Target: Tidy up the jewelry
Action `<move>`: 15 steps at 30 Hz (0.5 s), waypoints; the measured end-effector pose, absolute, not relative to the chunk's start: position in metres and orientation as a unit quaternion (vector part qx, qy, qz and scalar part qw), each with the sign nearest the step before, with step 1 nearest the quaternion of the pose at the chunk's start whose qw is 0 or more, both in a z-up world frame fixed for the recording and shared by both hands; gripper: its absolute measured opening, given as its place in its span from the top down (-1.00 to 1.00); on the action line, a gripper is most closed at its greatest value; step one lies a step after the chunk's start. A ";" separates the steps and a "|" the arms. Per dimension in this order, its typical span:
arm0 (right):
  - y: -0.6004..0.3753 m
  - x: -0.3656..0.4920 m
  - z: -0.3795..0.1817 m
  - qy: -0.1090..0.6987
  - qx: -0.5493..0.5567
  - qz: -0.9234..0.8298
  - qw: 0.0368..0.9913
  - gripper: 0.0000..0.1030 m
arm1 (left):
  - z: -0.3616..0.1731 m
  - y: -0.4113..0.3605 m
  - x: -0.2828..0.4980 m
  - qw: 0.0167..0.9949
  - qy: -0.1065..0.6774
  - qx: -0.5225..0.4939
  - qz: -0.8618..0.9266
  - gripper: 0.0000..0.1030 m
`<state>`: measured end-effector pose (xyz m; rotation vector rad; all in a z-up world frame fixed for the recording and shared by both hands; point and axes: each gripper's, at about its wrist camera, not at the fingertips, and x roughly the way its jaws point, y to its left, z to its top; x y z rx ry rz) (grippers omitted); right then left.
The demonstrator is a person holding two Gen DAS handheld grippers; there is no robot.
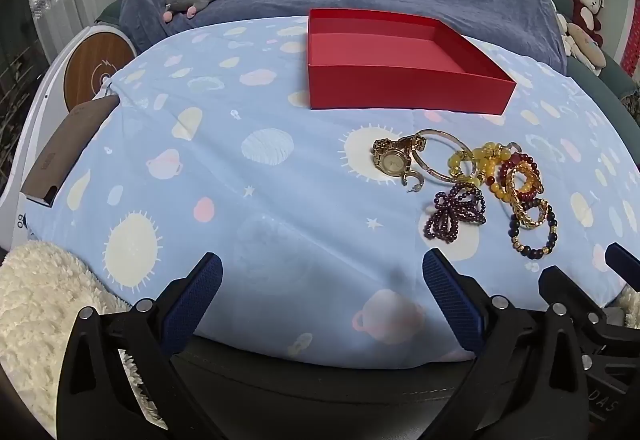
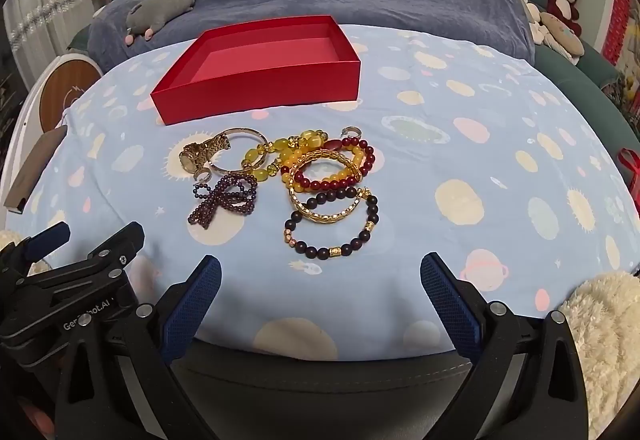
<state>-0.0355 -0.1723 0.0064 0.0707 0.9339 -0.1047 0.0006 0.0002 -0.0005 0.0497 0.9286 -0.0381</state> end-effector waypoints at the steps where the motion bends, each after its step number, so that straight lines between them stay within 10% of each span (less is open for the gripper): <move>1: -0.172 -0.036 0.006 0.448 0.033 -0.050 0.892 -0.87 | -0.001 0.000 0.001 0.893 0.449 0.022 -0.018 -0.86; 15: -0.174 -0.037 0.008 0.450 0.034 -0.051 0.891 -0.87 | 0.001 -0.002 -0.004 0.897 0.440 0.026 -0.027 -0.86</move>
